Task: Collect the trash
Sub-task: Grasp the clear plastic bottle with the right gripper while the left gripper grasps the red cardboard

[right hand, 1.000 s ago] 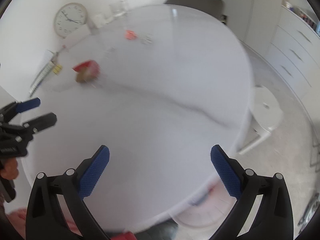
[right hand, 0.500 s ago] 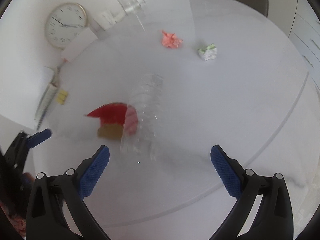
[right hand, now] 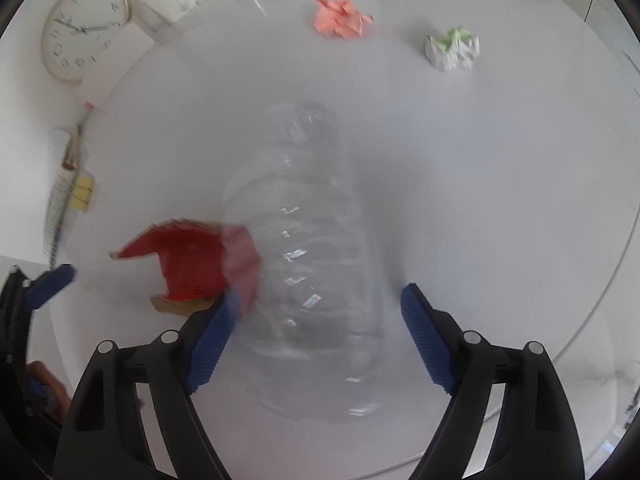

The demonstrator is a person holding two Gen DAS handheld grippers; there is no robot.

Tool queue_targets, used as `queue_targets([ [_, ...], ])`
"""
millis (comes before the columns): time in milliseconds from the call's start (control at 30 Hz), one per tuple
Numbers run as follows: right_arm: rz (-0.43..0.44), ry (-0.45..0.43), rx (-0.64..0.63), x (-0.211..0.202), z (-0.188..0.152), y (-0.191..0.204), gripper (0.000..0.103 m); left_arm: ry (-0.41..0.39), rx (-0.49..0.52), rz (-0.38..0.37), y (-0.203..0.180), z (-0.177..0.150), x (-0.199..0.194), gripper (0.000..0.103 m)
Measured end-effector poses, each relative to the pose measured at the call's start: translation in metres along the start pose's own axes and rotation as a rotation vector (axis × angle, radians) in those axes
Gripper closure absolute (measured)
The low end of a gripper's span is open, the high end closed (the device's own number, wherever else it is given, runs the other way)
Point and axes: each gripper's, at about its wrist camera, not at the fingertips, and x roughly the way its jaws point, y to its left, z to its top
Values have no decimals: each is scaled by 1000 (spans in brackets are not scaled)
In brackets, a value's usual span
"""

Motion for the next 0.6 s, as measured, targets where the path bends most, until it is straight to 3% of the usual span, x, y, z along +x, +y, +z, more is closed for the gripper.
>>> queue_targets([
  [67,-9,2,-18,1,4,3,24,5,11,-3,2,3,6,8],
  [133,-18,-6,-40,0,6,4,37,6,20,-2,6,8,10,8],
  [300,-60,-43,-75,-13,3,1,38,-3,41,-3,7,17,16,8],
  [467,-50,-86,-51,-40,-6,-10,39,-9,68,-12,6,22,22,8],
  [600,-45,-125,-33,-76,-25,-22,38,-28,156,-45,4,27,30,8],
])
